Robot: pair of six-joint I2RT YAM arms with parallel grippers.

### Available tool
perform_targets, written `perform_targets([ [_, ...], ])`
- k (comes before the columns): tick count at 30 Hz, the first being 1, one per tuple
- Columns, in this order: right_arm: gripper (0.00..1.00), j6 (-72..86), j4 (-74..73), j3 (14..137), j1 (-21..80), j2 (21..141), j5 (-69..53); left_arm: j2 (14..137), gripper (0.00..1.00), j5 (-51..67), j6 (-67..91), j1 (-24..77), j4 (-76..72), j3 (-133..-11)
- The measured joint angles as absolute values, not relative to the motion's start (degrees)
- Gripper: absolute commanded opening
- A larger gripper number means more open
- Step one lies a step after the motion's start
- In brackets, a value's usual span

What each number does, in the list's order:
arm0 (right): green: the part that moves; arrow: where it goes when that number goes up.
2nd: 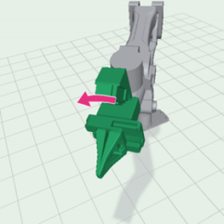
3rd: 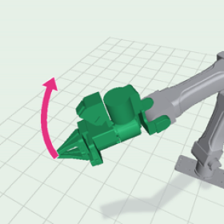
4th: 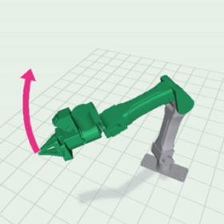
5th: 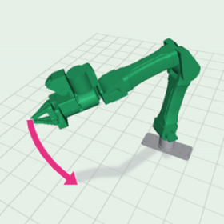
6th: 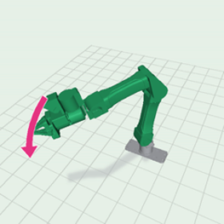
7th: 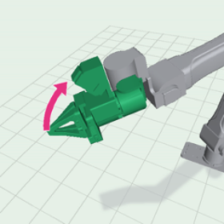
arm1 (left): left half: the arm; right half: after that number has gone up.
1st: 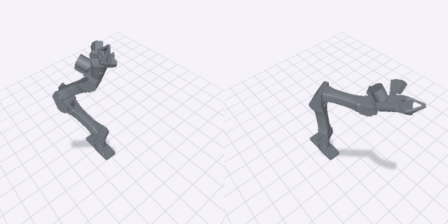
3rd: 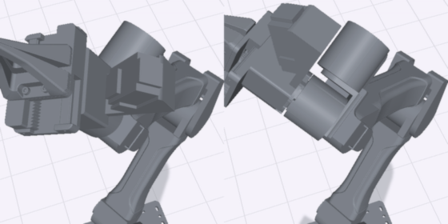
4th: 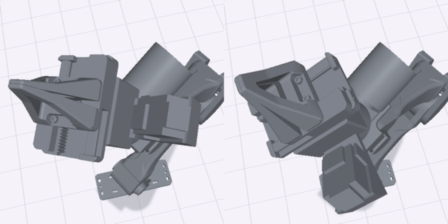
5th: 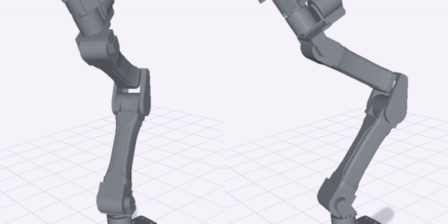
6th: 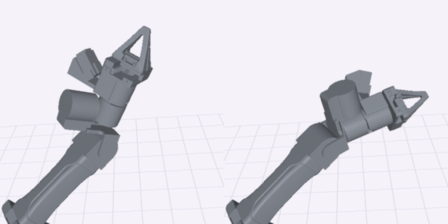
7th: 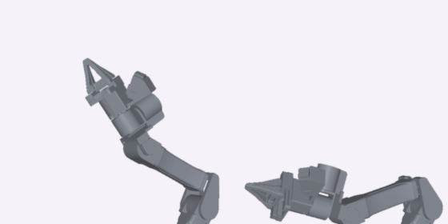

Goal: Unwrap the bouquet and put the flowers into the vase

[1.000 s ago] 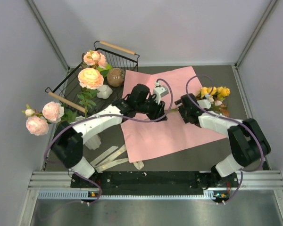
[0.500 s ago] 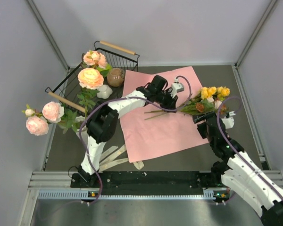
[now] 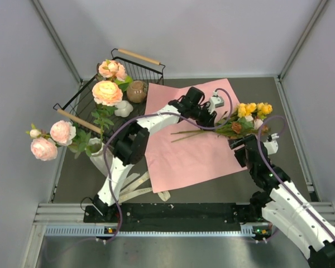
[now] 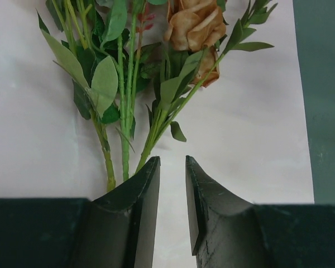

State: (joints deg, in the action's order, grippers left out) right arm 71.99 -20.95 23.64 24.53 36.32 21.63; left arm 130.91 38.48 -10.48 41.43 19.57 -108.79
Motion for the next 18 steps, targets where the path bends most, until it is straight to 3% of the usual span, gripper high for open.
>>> perform_targets([
  [18, 0.67, 72.1, -22.3, 22.5, 23.4, 31.0, 21.0, 138.4, 0.30, 34.7, -10.9, 42.8, 23.2, -114.7],
])
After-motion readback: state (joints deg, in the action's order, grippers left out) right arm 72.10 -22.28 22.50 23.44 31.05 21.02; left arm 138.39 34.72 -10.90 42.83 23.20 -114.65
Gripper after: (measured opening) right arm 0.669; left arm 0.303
